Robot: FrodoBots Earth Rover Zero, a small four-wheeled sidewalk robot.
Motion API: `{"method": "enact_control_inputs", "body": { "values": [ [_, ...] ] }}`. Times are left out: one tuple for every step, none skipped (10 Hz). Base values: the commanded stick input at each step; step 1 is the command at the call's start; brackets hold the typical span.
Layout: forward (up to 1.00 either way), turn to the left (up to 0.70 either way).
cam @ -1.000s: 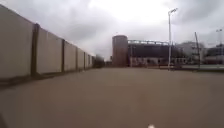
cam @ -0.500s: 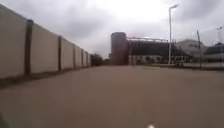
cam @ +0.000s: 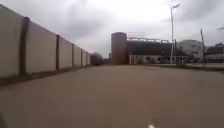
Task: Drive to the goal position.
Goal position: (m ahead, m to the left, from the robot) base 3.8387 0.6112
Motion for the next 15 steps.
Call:
{"method": "enact_control_inputs", "body": {
  "values": [
    [0.7, 0.0],
    [0.7, 0.0],
    [0.7, 0.0],
    [0.7, 0.0],
    [0.7, 0.0],
    [0.7, 0.0],
    [0.7, 0.0],
    [0.7, 0.0],
    [0.7, 0.0],
    [0.7, 0.0],
    [0.7, 0.0],
    [0.7, 0.0],
    [0.7, 0.0],
    [0.7, 0.0],
    [0.7, 0.0]
  ]
}}
